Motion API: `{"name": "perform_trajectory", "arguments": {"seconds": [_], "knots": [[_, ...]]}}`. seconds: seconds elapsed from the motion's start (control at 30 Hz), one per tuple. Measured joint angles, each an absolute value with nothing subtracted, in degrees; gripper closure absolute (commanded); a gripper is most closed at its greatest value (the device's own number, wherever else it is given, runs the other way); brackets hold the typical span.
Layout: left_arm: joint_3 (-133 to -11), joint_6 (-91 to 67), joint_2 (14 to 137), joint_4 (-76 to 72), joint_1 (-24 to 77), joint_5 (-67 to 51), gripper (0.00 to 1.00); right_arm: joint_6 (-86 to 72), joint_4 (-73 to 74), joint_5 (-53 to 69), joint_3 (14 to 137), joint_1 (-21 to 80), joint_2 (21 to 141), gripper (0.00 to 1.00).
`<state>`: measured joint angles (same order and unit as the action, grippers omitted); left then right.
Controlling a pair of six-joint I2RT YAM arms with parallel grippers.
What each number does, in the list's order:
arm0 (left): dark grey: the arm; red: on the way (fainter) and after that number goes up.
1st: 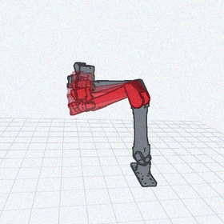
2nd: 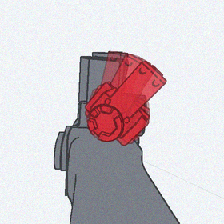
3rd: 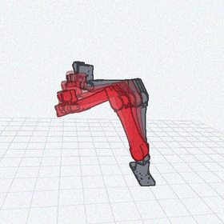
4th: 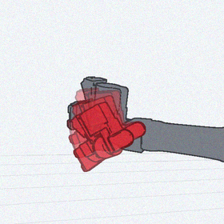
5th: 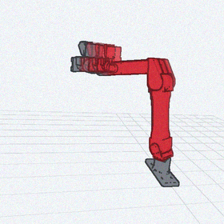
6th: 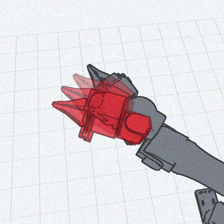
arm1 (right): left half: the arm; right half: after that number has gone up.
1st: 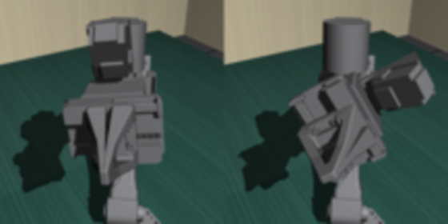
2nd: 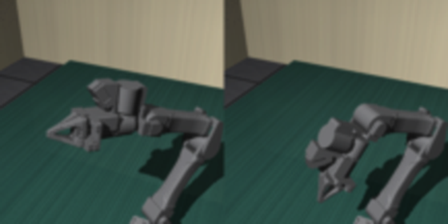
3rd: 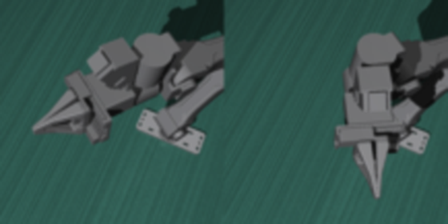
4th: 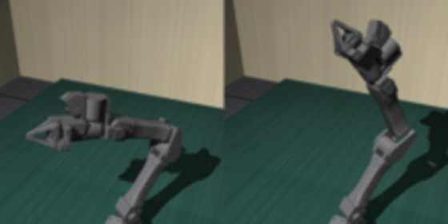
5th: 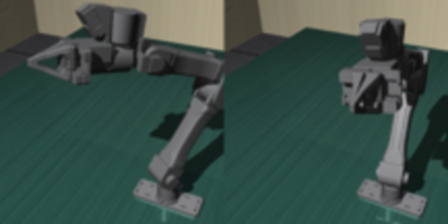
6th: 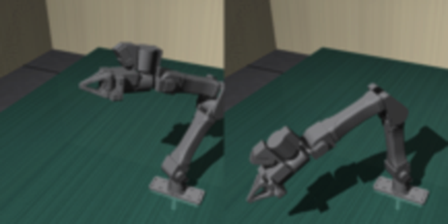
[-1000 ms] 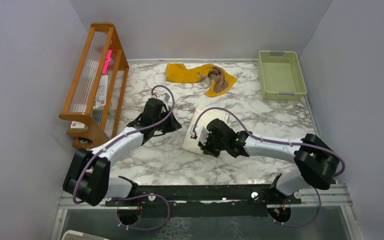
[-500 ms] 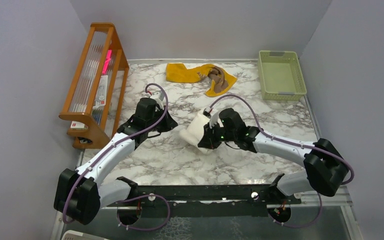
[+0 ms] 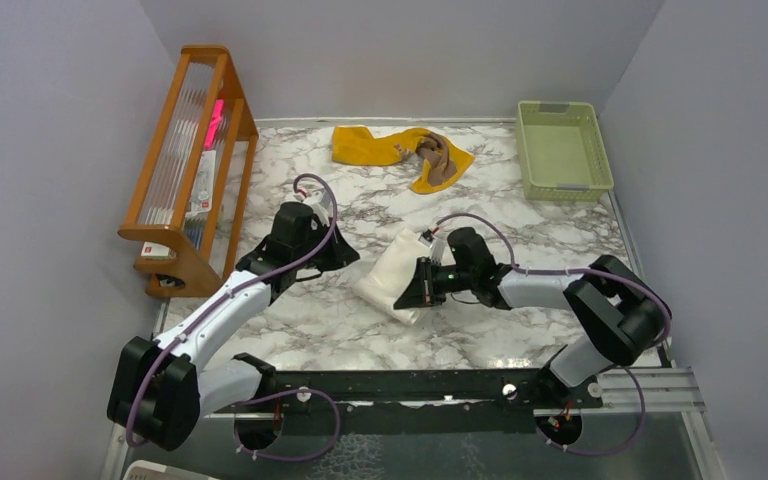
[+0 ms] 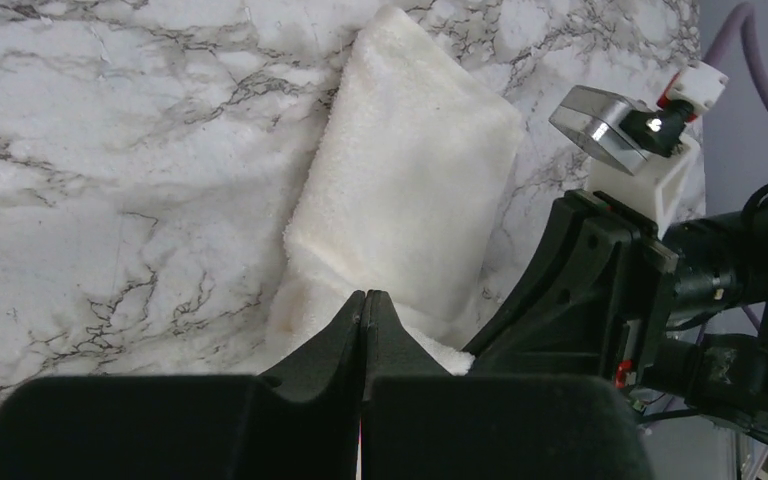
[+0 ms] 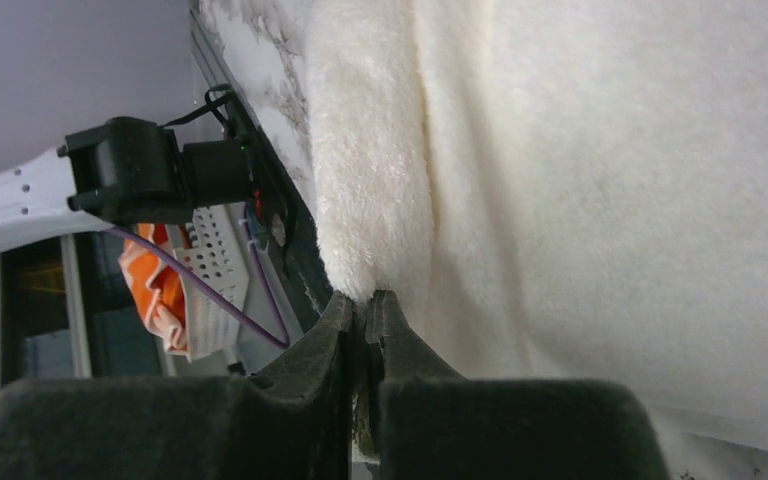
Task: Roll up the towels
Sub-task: Roll the towel at the center of the board.
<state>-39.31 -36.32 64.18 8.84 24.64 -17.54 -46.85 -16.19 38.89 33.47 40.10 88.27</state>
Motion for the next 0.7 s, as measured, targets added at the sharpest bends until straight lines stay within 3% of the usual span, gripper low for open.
{"name": "perform_trajectory", "arguments": {"seconds": [0.7], "knots": [[-27.8, -45.8, 67.9, -6.7, 28.5, -24.0, 1.00, -81.0, -54.5, 42.9, 20.1, 35.5, 105.3, 0.99]]}}
